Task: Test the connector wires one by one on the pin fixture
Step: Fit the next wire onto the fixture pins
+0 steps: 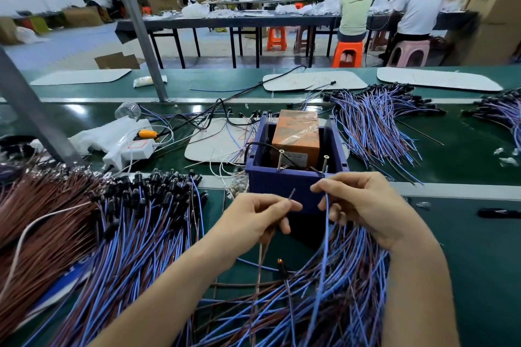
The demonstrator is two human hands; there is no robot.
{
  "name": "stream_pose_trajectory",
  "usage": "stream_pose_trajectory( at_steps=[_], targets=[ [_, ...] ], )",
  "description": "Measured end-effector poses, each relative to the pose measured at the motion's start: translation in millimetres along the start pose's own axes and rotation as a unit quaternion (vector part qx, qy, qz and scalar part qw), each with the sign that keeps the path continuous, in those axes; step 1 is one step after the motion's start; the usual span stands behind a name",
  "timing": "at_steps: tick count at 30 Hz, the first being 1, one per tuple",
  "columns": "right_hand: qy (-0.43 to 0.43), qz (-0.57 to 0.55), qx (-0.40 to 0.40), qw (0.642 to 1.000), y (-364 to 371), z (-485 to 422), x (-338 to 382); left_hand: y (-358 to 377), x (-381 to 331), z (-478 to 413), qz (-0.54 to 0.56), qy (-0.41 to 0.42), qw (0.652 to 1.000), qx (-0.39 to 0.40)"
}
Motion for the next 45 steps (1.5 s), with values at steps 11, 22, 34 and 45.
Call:
stream_pose_trajectory(
  at_steps=[11,22,34,45],
  targets=[
    [-0.144,0.160,-0.010,0.976,45.0,31.8,61.6,-3.4,-12.4,38.3,0.219,-0.064,0.968,0.101],
    [0.075,0.550,0.091,0.827,82.4,2.4,-69.5,-43.8,-12.0,67.2,0.127,-0.009,0.992,-0.016],
    [-0.083,0.398,-0.250,0.879,-59.7,17.8,31.4,-33.8,-5.5,132.8,0.038,0.143,0.952,0.269],
    [-0.249,0.376,-0.330,0.830,12.2,34.9,28.5,-120.1,-17.0,53.9,-0.440,0.011,0.893,-0.093]
  ],
)
Point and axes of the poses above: each hand's wrist, its own z-axis away from the middle knuckle, its own y-axis out of the palm, x = y × z, the point moved 9 cm from there along -z, towards the middle knuckle, and after that the axes turned 8 degrees about z, right-handed, at the moved point
